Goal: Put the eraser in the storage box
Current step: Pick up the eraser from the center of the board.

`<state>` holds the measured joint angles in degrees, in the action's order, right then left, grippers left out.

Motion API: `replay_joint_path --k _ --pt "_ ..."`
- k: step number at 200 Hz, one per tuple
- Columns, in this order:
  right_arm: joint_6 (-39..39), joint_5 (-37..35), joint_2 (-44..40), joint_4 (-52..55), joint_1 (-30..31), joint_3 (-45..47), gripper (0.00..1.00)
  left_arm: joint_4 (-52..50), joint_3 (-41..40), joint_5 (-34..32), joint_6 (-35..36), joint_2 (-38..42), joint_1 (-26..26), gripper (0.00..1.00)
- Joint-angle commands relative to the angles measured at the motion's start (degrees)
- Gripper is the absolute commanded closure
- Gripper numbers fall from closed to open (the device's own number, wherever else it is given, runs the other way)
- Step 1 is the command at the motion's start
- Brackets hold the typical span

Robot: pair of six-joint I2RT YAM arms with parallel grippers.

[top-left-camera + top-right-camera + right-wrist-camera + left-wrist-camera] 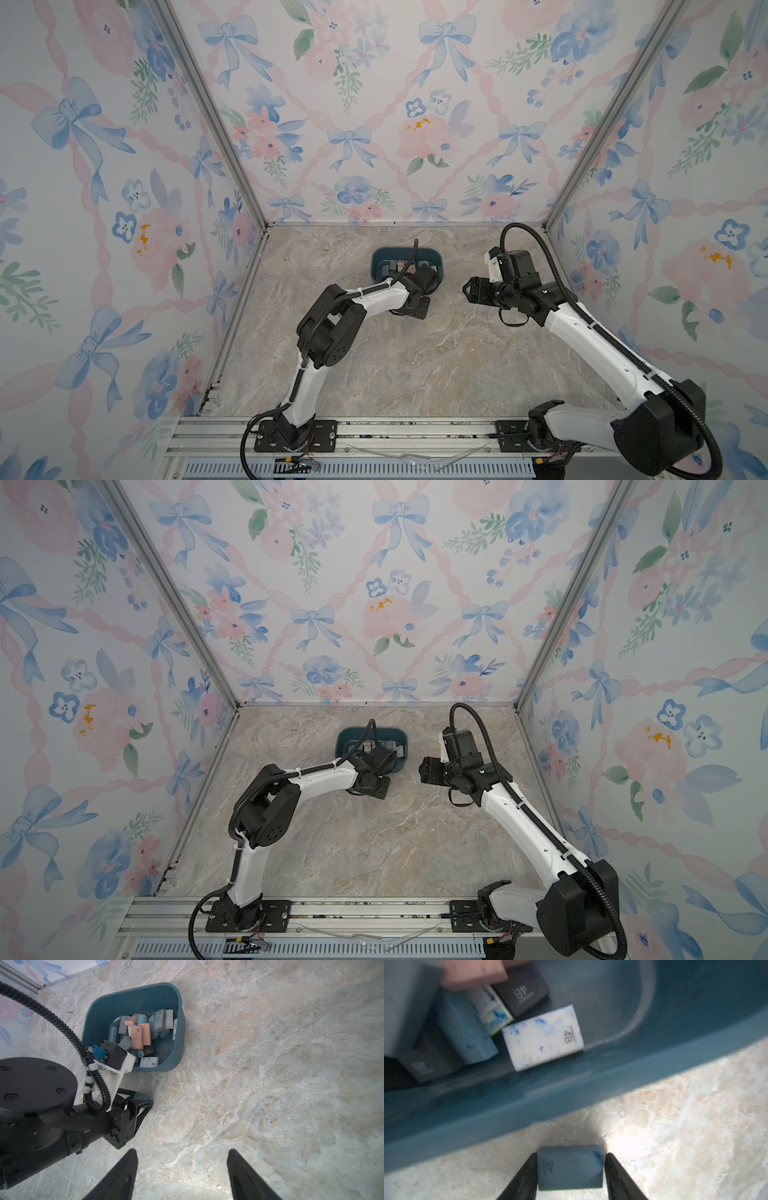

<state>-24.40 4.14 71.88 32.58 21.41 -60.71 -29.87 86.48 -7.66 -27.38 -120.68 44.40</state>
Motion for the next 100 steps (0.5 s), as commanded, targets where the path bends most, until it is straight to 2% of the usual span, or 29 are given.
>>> replay_joint_path --k 1,35,57,100 --pt "0.5 0.1 -1.0 0.9 -0.6 0.8 0.29 -4.7 -1.3 0.5 0.7 -1.8 0.9 0.5" --pt "0.6 0.1 -1.0 1.0 -0.6 0.9 0.29 -5.8 -1.2 -0.3 0.7 -2.7 1.2 0.52" --pt "0.6 0.1 -1.1 1.1 -0.6 0.8 0.29 -6.2 -1.1 -0.9 0.3 -3.1 1.2 0.57" --pt "0.5 0.1 -1.0 1.0 -0.6 0.7 0.29 -6.2 -1.0 -0.9 -0.2 -1.1 1.2 0.58"
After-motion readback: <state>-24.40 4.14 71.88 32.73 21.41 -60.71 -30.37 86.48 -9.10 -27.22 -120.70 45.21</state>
